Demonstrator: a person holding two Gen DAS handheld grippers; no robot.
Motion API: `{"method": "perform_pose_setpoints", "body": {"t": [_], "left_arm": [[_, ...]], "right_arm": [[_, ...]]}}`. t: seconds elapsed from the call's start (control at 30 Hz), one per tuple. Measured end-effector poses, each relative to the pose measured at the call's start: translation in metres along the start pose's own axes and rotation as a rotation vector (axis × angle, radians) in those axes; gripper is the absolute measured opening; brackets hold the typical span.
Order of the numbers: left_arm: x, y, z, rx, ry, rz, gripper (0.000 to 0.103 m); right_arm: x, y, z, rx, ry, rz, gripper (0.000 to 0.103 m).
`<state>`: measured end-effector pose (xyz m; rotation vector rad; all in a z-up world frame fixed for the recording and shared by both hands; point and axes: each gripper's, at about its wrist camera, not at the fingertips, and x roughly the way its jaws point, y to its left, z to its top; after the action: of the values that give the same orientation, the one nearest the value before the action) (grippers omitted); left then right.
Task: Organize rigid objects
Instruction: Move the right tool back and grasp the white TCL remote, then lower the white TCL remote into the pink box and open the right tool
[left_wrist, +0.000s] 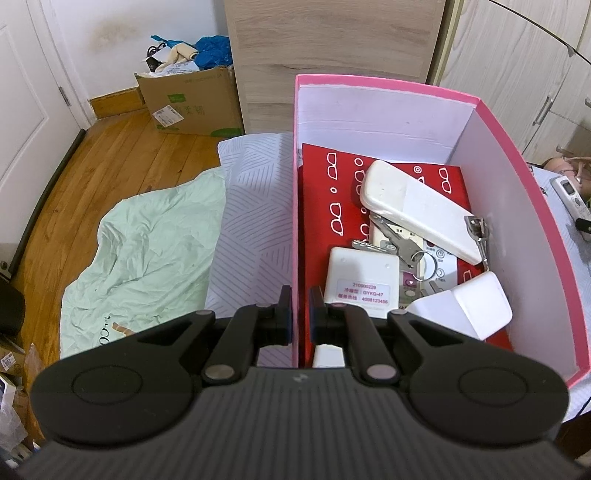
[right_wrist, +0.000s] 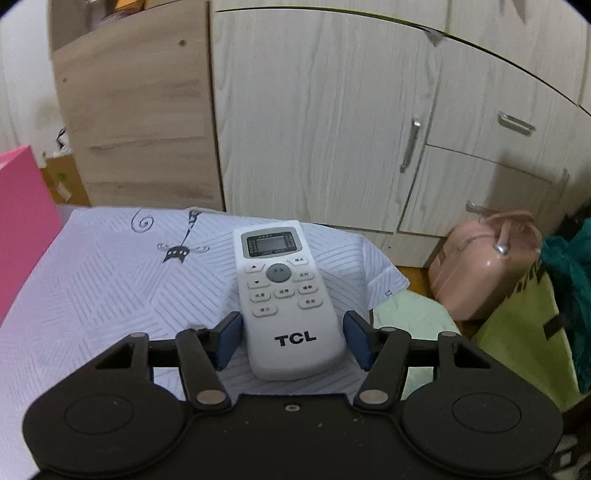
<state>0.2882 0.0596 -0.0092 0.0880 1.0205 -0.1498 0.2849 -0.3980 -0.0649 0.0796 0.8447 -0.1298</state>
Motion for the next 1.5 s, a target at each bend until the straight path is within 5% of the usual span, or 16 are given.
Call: {"method": "perform_pose_setpoints", "body": {"t": [0.13,0.27,0.5,0.73,0.8,0.83,0.93,1.1,1.5], "left_arm": [[0.000,0.000,0.001,0.003,0.000,-0.002,0.007],[0.000,0.001,0.001,0.003,0.000,0.000,0.007],[0.000,0.001,0.000,0.002,-0.001,-0.002,0.007],[0.000,0.001,0.000,0.002,-0.001,-0.003,0.007],[-0.001,0.001,0.000,0.013,-0.003,-0.003,0.007],[-0.001,0.000,-0.001,0.017,-0.004,-0.004,0.007],[-0.002,0.001,-0.002,0.022,-0.006,-0.005,0.007],[-0.002,0.002,-0.002,0.023,-0.007,-0.005,0.007],[-0.002,0.003,-0.001,0.020,-0.009,-0.009,0.007]], "right_arm": [[-0.010,0.002,0.005,0.095,0.040,0.043,0.065],[-0.012,0.011,0.004,0.146,0.178,0.046,0.065],[-0.018,0.041,-0.001,-0.001,0.288,0.055,0.072],[0.002,0.041,-0.005,-0.045,0.089,0.059,0.085],[0.005,0.036,-0.003,-0.034,0.055,0.062,0.078],[0.004,0.033,0.002,-0.006,0.067,0.047,0.060],[0.001,0.020,0.010,0.128,0.110,0.063,0.061],[-0.020,0.030,0.003,0.070,0.069,0.045,0.061],[-0.100,0.063,0.027,0.069,-0.088,0.192,0.061]]}}
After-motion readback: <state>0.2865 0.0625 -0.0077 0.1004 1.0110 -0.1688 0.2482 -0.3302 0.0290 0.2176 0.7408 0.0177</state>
